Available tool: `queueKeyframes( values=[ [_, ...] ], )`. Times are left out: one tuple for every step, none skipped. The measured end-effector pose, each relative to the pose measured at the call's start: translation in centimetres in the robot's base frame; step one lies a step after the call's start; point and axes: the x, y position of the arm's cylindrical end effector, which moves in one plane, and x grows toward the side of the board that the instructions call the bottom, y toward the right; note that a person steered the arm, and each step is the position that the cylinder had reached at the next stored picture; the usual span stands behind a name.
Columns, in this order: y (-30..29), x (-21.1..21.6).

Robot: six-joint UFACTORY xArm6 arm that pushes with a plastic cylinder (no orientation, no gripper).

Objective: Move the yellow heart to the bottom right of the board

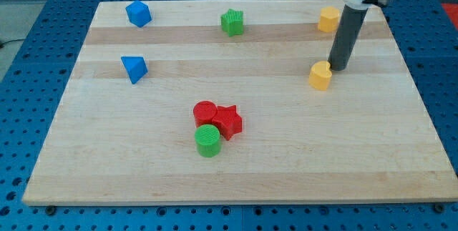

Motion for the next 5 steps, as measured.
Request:
queueKeyframes(
  values=[
    [-1.8, 2.3],
    [-4.6, 5.2],
    [-7.8, 6.1],
    [-8.0, 4.2],
    [-9.0, 2.0]
  ],
)
